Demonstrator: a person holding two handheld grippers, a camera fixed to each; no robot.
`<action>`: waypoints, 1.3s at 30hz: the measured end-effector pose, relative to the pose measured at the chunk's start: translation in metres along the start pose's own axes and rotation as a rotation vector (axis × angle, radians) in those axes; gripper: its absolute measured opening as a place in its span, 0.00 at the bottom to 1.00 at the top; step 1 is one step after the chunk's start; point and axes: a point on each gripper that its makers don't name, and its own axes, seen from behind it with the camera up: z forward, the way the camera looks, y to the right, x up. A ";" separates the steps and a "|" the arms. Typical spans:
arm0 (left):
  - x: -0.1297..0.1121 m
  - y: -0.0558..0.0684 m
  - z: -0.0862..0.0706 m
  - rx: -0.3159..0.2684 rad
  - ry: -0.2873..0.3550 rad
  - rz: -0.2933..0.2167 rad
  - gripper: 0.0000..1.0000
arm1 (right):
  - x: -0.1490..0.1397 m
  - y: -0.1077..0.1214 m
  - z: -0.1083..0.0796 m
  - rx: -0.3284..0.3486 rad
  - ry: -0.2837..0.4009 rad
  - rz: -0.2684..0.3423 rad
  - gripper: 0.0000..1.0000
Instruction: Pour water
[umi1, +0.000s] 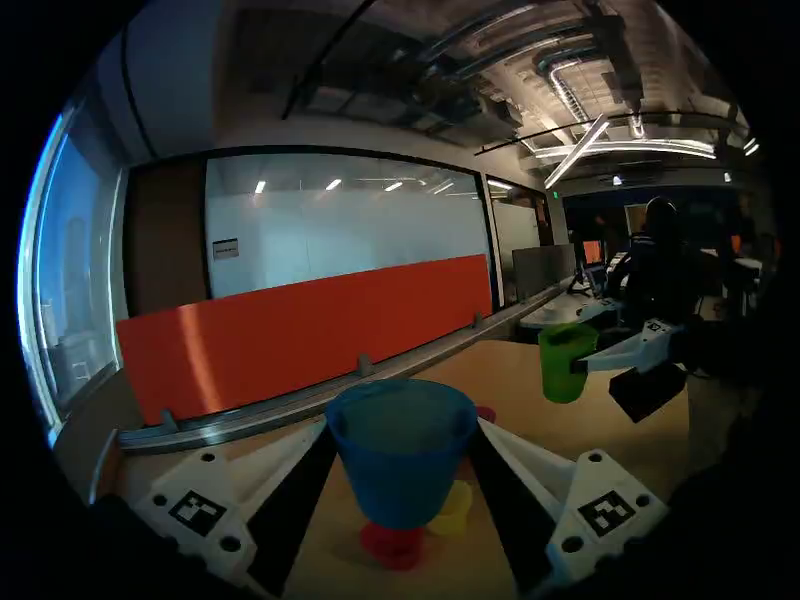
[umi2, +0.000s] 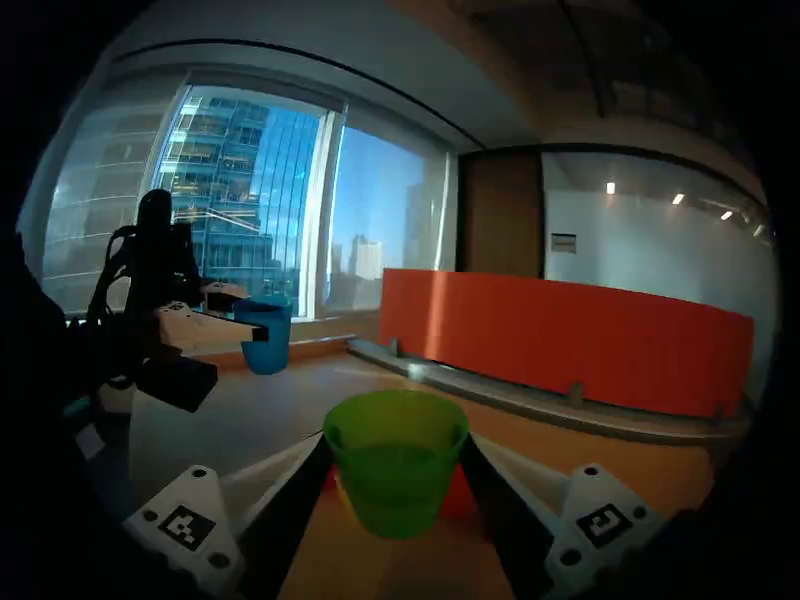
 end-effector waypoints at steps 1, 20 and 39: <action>-0.001 0.000 0.000 -0.001 -0.001 0.000 0.86 | 0.000 0.001 0.000 -0.002 0.000 0.001 0.89; -0.050 0.015 -0.004 -0.049 -0.112 0.005 0.86 | -0.015 0.015 -0.001 -0.024 -0.042 0.015 0.89; -0.116 0.040 -0.004 -0.141 -0.277 0.054 0.86 | -0.055 0.023 0.008 0.004 -0.177 0.028 0.89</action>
